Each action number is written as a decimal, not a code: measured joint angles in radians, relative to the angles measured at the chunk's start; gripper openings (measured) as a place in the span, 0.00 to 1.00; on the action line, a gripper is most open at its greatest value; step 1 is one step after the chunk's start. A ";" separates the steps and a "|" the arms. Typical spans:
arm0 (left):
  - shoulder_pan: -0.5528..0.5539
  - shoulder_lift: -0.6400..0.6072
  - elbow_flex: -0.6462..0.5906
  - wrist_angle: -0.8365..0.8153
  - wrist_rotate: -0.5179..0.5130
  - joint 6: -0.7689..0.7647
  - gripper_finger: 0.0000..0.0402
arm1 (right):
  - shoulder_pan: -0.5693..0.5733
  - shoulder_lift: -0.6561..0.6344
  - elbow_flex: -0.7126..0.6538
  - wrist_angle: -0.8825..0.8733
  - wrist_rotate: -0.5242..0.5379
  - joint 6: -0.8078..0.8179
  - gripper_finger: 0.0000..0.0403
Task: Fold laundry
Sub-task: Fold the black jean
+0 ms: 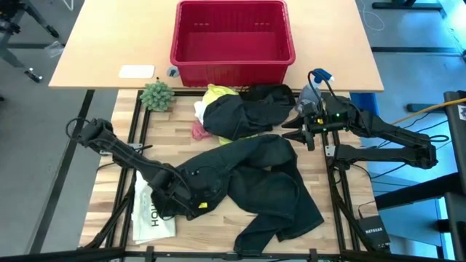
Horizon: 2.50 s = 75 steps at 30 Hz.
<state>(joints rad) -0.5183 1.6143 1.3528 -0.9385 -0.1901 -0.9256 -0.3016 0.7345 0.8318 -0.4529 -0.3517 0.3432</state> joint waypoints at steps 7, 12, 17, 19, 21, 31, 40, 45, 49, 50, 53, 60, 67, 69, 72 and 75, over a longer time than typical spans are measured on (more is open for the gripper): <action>0.009 -0.069 0.111 -0.180 -0.044 0.010 0.03 | 0.000 0.000 0.000 0.001 -0.001 -0.009 0.55; -0.017 -0.095 0.161 -0.306 0.005 -0.038 0.03 | 0.000 0.000 0.000 0.002 -0.020 -0.011 0.55; -0.082 -0.104 0.156 -0.336 0.108 -0.081 0.03 | 0.000 0.000 0.000 0.002 -0.028 -0.012 0.55; -0.113 -0.104 0.136 -0.325 0.149 -0.104 0.03 | 0.000 0.000 0.000 0.001 -0.028 -0.013 0.55; -0.145 -0.104 0.109 -0.312 0.177 -0.137 0.03 | 0.000 0.000 0.000 0.002 -0.028 -0.016 0.55; -0.243 -0.103 -0.141 0.078 0.240 -0.263 0.03 | 0.000 0.000 0.000 -0.011 -0.027 -0.024 0.55; -0.322 -0.103 -0.378 0.307 0.344 -0.425 0.03 | 0.000 0.000 0.000 -0.062 -0.035 -0.010 0.55; -0.347 -0.103 -0.433 0.310 0.353 -0.458 0.03 | 0.000 0.002 0.000 -0.134 -0.039 -0.033 0.55; -0.347 -0.103 -0.480 0.337 0.357 -0.475 0.03 | -0.001 0.021 0.000 -0.322 -0.136 -0.073 0.55; -0.347 -0.103 -0.490 0.347 0.357 -0.480 0.03 | 0.000 0.024 0.000 -0.398 -0.141 -0.090 0.55; -0.347 -0.104 -0.527 0.392 0.359 -0.481 0.03 | 0.000 0.022 -0.006 -0.593 -0.135 -0.138 0.55; -0.348 -0.106 -0.627 0.526 0.360 -0.480 0.03 | 0.000 -0.065 -0.183 -0.502 -0.135 0.047 0.55; -0.349 -0.109 -0.682 0.565 0.337 -0.459 0.04 | 0.001 -0.165 -0.376 -0.464 -0.008 0.260 0.55; -0.349 -0.110 -0.684 0.577 0.331 -0.453 0.07 | 0.000 -0.188 -0.405 -0.452 0.034 0.286 0.55; -0.355 -0.132 -0.692 0.623 0.323 -0.436 0.12 | 0.000 -0.211 -0.431 -0.414 0.060 0.329 0.55; -0.368 -0.154 -0.693 0.634 0.312 -0.454 0.17 | 0.000 -0.224 -0.440 -0.409 0.076 0.338 0.55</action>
<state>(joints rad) -0.8860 1.4598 0.6598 -0.3044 0.1222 -1.3799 -0.3016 0.5103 0.3917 -0.8615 -0.2758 0.6811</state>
